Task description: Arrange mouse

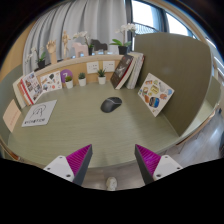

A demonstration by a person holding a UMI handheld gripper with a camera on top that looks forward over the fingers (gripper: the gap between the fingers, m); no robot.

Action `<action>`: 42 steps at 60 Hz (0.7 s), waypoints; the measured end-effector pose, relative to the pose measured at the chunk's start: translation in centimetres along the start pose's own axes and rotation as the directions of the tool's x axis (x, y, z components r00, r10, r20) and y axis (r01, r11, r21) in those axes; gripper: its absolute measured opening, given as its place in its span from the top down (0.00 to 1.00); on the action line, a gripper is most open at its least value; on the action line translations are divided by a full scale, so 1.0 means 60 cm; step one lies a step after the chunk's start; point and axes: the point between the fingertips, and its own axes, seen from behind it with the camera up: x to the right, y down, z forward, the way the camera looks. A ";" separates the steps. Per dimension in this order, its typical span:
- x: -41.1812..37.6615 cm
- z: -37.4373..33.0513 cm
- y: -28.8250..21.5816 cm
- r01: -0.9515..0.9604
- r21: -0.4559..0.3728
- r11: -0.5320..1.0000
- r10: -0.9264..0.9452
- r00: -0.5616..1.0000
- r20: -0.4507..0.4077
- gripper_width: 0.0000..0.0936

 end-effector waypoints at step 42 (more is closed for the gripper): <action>-0.058 0.374 -0.198 0.131 -0.085 0.988 -0.116 0.980 0.159 0.10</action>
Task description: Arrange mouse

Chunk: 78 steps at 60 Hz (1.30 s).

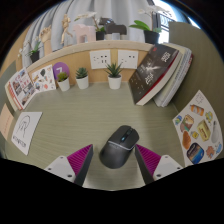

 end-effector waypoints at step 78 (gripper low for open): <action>-0.352 -0.257 -0.481 -0.065 0.380 0.923 0.103 0.991 -0.080 0.69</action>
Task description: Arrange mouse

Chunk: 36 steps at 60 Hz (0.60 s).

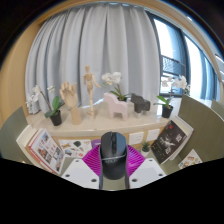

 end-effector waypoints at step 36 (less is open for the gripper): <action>-0.322 0.084 0.544 0.141 -0.465 0.874 -0.116 0.990 0.083 0.68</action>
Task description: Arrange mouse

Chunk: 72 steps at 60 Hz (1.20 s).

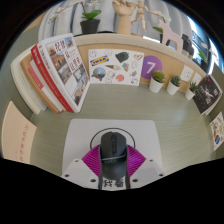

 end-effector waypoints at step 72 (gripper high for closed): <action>0.198 -0.513 0.037 -0.015 0.362 0.932 -0.008 0.998 0.061 0.07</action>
